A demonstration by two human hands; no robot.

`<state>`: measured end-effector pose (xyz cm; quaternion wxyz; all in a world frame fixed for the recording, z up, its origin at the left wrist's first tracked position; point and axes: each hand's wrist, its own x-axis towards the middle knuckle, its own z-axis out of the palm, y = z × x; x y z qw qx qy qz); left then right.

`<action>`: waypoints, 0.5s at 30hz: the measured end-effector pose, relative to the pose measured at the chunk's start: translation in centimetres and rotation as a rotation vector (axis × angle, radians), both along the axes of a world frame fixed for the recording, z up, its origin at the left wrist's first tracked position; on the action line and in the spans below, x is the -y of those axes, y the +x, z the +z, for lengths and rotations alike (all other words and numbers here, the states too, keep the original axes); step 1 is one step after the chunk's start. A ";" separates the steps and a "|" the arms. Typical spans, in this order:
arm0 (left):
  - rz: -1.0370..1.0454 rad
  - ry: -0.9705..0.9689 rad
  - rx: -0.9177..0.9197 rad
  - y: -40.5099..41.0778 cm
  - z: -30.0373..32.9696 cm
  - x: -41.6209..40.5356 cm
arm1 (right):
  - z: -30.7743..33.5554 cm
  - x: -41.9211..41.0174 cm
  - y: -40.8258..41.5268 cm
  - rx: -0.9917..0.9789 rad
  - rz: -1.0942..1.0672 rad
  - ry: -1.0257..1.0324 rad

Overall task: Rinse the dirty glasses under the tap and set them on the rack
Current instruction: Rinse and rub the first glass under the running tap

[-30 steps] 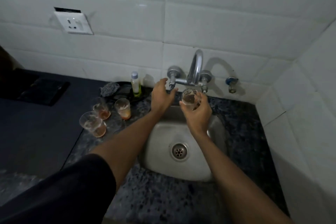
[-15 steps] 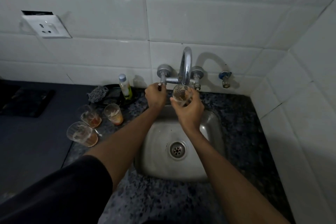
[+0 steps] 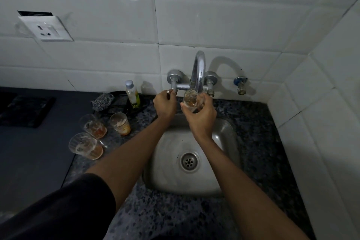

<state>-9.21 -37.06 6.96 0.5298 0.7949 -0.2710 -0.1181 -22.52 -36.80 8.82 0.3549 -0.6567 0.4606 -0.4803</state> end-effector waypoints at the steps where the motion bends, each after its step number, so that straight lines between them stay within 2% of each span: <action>1: 0.004 -0.008 -0.009 0.0 0.0 0.0 | 0.0 0.0 0.0 0.001 -0.005 0.002; 8: 0.021 -0.017 -0.051 -0.1 -0.1 -0.2 | 0.0 0.1 0.2 -0.012 0.001 -0.011; 10: 0.050 -0.004 -0.158 -0.5 0.2 -0.3 | -0.1 0.2 0.1 -0.003 0.009 -0.011; 11: 0.066 0.002 -0.324 -0.7 0.3 -0.2 | -0.1 0.2 0.0 0.001 0.015 -0.011; 12: 0.018 0.003 -0.613 -1.1 0.7 -0.2 | -0.1 0.3 -0.2 -0.001 0.023 -0.015; 13: -0.126 -0.003 -0.958 -1.5 0.9 -0.2 | -0.2 0.4 -0.4 -0.012 0.036 -0.019; 14: -0.295 -0.007 -1.207 -1.8 1.3 -0.5 | -0.3 0.5 -0.7 -0.028 0.053 -0.023; 15: -0.426 -0.017 -1.347 -2.2 1.8 -0.8 | -0.4 0.6 -1.1 -0.049 0.071 -0.028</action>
